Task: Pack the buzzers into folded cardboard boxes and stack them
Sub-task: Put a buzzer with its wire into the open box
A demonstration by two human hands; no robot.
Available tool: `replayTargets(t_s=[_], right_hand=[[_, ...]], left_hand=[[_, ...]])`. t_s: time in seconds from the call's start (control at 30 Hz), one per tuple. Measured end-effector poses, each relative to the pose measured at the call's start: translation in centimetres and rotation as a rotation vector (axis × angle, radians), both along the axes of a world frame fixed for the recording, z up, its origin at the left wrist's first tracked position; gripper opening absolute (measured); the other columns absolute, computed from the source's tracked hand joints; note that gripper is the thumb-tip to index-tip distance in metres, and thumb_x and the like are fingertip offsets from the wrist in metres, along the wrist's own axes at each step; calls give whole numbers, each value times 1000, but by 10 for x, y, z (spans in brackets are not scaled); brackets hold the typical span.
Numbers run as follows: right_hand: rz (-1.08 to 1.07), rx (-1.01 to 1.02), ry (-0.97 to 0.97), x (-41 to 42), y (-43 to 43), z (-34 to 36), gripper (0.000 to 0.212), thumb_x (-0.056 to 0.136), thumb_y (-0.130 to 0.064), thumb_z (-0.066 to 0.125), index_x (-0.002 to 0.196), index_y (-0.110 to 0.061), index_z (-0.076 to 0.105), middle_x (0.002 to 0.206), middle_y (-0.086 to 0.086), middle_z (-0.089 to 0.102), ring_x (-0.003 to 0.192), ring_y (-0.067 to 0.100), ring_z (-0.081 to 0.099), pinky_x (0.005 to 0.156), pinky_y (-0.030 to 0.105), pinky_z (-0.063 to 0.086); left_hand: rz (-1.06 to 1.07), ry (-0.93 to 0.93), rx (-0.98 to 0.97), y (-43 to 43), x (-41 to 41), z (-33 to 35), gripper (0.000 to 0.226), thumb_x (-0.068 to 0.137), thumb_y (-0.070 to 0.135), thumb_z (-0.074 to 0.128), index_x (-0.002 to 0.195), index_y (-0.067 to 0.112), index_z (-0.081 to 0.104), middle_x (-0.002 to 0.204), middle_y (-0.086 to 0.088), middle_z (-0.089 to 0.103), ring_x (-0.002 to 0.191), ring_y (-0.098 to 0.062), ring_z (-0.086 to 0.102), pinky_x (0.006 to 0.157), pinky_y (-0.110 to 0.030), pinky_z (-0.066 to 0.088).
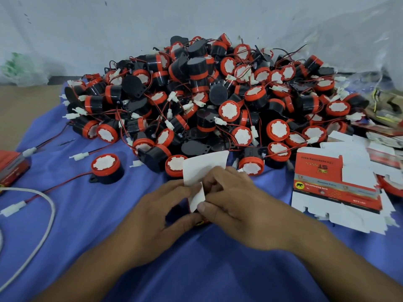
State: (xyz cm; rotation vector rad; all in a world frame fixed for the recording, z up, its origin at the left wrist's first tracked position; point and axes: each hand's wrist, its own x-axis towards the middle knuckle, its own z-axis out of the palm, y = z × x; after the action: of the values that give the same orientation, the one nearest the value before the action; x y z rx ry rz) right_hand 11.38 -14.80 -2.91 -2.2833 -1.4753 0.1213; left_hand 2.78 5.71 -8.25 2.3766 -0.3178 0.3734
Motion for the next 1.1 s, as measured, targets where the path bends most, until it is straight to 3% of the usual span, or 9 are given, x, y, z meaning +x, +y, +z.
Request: replayTargets(t_s=[0.2,0.33,0.4,0.57,0.67,0.77,0.9,1.03,1.1], right_hand=[[-374,414,-20,18,-36,-5,13,97,-27,63,107,-25,70,115,-13,60,108,1,55,93,14,40],[-595,473,588,25,-36,-11,8,99,-28,60,103,-30,67,84,-5,71,75,4,65,73,24,50],[-539,500,682,21,-32,-12,17,99,-27,58,91,-28,73,76,0,72,66,8,63,68,24,53],[-366,313,387,9,-18,-22,17,95,-30,65,106,-37,76,109,-23,55,99,-5,54,85,11,44],[-329,282,310,6,-12,-27,19,96,-28,64,111,-35,74,123,-22,44,107,-9,47,85,6,39],[-344,310,344,9,-10,-27,20,94,-26,68,109,-38,64,133,-27,37,111,-13,44,84,7,41],[-272,349,480,18,-13,-24,66,89,-19,75,136,-44,36,118,-32,49,95,4,55,73,16,47],[-138,277,283,23,-17,-19,44,87,-19,77,126,-38,66,126,-28,51,120,-2,50,97,17,43],[-61,195,258,25,-22,-19,47,86,-37,75,132,-39,63,144,-27,44,136,-3,39,111,23,37]], left_hand=[[46,50,16,-3,0,1,53,94,67,44,139,40,52,137,29,45,127,8,45,100,-11,42],[107,21,-88,-12,2,0,47,92,52,56,133,28,62,133,30,51,124,9,49,96,-9,44],[133,1,-137,-16,3,1,43,90,42,60,129,26,65,133,32,53,124,9,49,97,-9,44],[110,-34,-164,-19,4,5,35,95,31,63,129,22,66,136,24,55,127,4,50,100,-12,43],[113,-39,-173,-19,5,7,36,94,32,57,126,20,68,135,22,56,126,5,50,98,-10,42],[180,-19,-182,-16,2,7,23,88,37,63,109,31,69,110,21,62,107,-4,60,84,-15,49],[209,34,-348,-13,3,4,40,81,36,73,103,46,41,109,23,61,103,-5,62,78,-23,53],[119,-51,-219,-11,7,6,32,87,32,71,116,38,57,121,26,57,112,-4,59,85,-18,49],[89,-80,-139,-8,7,6,27,87,31,69,114,33,66,124,24,60,118,0,57,92,-18,48]])
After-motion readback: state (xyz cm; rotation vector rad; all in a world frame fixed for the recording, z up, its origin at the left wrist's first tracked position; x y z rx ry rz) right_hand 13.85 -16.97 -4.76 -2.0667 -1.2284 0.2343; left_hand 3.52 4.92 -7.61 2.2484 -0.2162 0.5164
